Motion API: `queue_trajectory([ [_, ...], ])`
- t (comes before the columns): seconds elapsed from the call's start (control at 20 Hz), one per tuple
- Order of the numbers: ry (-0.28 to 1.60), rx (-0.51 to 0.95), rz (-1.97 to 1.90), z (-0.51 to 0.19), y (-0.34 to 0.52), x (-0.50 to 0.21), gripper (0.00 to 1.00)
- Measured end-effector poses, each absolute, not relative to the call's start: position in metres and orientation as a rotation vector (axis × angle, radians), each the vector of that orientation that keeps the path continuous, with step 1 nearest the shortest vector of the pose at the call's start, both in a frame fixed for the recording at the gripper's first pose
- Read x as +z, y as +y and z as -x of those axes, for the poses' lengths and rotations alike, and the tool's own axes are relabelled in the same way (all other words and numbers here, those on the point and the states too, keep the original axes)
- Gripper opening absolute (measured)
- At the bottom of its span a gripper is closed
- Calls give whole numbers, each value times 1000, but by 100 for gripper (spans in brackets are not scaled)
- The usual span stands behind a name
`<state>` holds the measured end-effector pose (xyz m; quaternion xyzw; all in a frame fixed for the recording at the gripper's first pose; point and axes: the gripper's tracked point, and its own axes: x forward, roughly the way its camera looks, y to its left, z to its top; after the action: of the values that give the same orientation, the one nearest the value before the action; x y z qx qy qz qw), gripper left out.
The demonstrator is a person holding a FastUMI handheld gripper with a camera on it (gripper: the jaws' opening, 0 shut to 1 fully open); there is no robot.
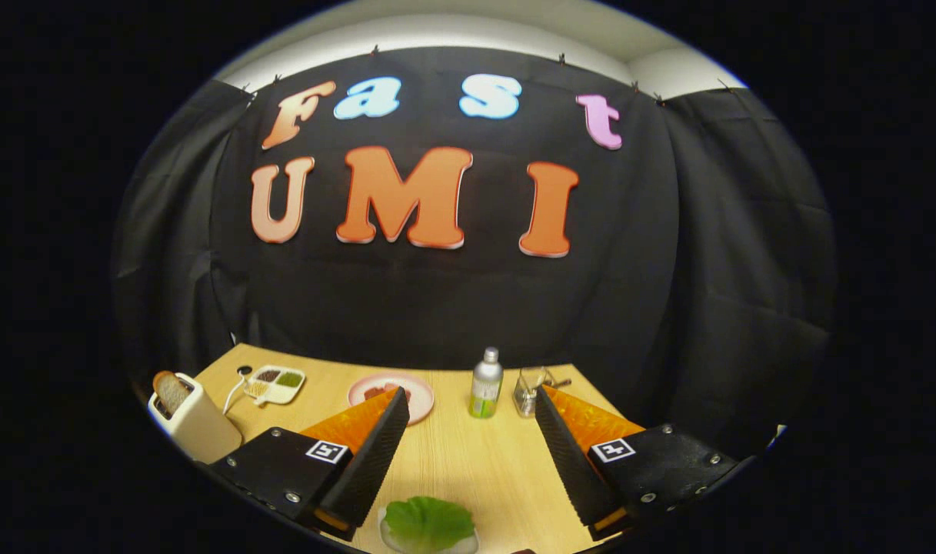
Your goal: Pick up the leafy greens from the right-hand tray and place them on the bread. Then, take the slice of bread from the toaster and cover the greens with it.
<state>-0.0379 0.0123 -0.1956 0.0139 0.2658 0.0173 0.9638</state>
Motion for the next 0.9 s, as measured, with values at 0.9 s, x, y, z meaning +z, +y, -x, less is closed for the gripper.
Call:
queue_trajectory([
  [0.9,1326,161,-86,178,72,-400,91],
])
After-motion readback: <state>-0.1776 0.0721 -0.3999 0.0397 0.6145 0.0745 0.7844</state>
